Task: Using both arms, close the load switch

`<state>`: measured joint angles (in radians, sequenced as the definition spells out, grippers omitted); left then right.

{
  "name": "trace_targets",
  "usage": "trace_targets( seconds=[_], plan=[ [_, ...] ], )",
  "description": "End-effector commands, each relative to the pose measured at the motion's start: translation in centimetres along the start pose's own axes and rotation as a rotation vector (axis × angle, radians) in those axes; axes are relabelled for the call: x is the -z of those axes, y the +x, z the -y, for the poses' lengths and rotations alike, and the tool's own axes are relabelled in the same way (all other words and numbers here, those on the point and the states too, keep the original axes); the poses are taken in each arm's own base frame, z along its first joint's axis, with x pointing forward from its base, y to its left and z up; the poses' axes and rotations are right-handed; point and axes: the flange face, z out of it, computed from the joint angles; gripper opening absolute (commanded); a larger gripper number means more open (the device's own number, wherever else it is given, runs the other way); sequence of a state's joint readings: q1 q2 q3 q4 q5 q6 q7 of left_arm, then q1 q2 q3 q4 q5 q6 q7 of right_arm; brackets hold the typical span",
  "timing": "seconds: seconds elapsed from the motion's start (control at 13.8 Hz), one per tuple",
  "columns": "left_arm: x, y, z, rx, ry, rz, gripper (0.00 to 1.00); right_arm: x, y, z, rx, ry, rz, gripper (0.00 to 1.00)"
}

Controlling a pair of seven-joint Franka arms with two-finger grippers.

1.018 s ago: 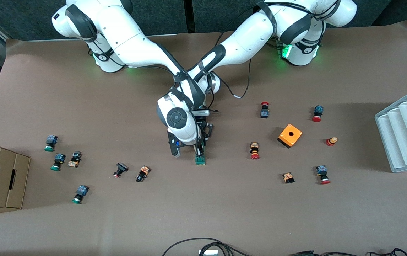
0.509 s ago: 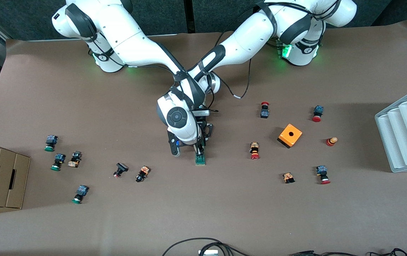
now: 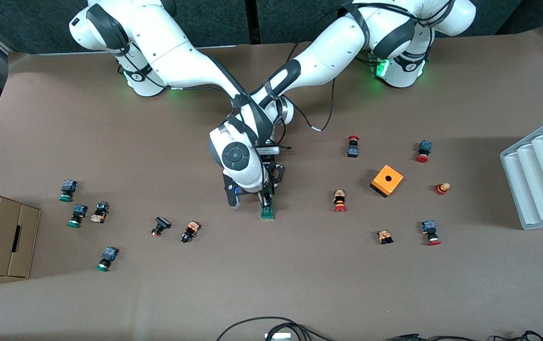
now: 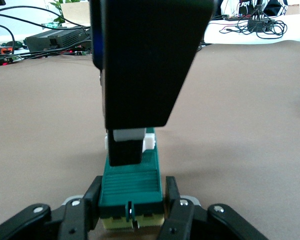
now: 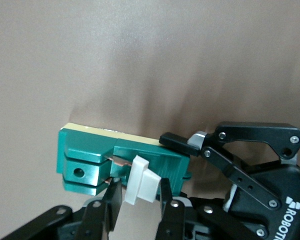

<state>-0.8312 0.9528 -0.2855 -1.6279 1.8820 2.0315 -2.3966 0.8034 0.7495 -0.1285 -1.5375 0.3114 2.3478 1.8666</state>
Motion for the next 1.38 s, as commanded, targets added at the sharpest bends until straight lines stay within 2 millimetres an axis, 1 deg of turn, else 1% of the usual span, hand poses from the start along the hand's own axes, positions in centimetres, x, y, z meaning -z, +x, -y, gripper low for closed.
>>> trace_targets(
  seconds=[0.0,0.15,0.36,0.95,1.31],
  plan=[
    [0.0,-0.1,-0.6,0.013,-0.013,-0.015,0.54,1.3,1.1,2.1,-0.014,0.069,-0.01,0.35],
    [-0.1,-0.1,-0.6,0.013,-0.011,-0.015,0.54,1.7,1.0,2.3,-0.013,0.075,-0.006,0.34],
    [0.0,0.0,-0.6,0.014,-0.013,-0.016,0.54,2.1,1.5,2.8,-0.025,0.074,-0.002,0.31],
    [0.0,0.0,-0.6,0.012,-0.013,-0.016,0.54,2.1,1.4,2.8,-0.025,0.073,-0.002,0.27],
    [0.0,0.0,-0.6,0.012,-0.013,-0.017,0.54,2.3,1.3,2.8,-0.025,0.075,0.001,0.27]
  ],
)
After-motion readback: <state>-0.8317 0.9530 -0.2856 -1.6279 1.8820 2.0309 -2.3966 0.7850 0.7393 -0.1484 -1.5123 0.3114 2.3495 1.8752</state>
